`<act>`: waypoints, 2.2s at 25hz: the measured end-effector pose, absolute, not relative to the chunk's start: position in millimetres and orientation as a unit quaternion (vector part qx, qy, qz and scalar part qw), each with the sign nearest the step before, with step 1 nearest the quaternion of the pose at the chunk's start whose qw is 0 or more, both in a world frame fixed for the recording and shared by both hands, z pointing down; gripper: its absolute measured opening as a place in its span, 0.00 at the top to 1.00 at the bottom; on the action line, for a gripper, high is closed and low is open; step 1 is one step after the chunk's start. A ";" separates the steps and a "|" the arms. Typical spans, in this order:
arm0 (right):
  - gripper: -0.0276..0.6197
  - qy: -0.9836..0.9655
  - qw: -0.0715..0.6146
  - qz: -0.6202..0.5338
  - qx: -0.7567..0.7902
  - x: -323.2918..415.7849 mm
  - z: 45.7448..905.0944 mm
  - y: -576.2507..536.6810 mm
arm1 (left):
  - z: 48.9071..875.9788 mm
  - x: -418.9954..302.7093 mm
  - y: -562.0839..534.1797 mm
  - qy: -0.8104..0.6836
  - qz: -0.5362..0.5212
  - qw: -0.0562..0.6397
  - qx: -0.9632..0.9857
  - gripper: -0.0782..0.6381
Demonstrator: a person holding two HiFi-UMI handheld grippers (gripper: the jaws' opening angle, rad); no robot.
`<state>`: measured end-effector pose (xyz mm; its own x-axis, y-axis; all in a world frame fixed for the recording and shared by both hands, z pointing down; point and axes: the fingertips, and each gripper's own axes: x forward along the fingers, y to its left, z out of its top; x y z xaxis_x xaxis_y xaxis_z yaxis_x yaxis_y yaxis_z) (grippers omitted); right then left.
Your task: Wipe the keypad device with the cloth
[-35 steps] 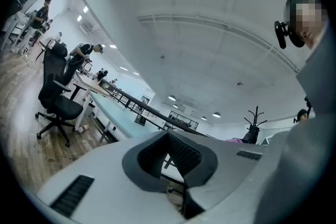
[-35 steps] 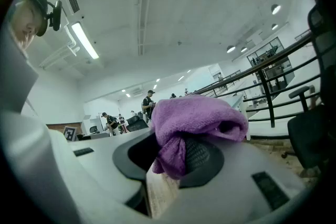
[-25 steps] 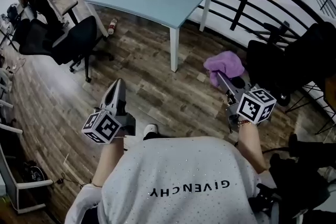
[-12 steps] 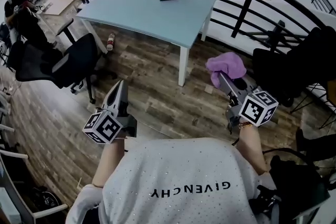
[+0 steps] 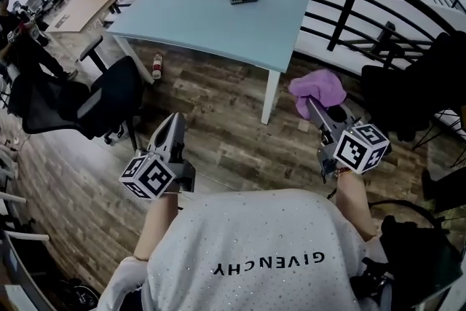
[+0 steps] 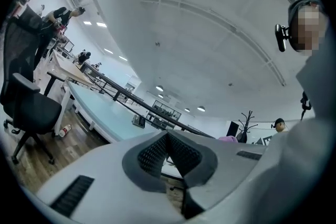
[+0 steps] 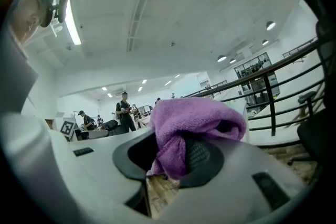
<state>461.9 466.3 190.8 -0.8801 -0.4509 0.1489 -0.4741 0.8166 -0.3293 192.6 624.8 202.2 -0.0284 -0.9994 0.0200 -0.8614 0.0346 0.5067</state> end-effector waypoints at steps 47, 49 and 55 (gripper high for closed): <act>0.80 -0.961 0.053 0.206 0.178 322.7 221.0 115.7 | 187.9 112.3 285.4 -0.650 -0.156 0.168 0.725 0.87; 0.80 -0.960 0.051 0.214 0.172 313.8 224.6 116.4 | 187.3 112.6 280.6 -0.641 -0.155 0.169 0.732 0.87; 0.80 -0.959 0.073 0.215 0.167 284.5 244.4 114.2 | 199.3 93.8 251.8 -0.619 -0.153 0.182 0.748 0.87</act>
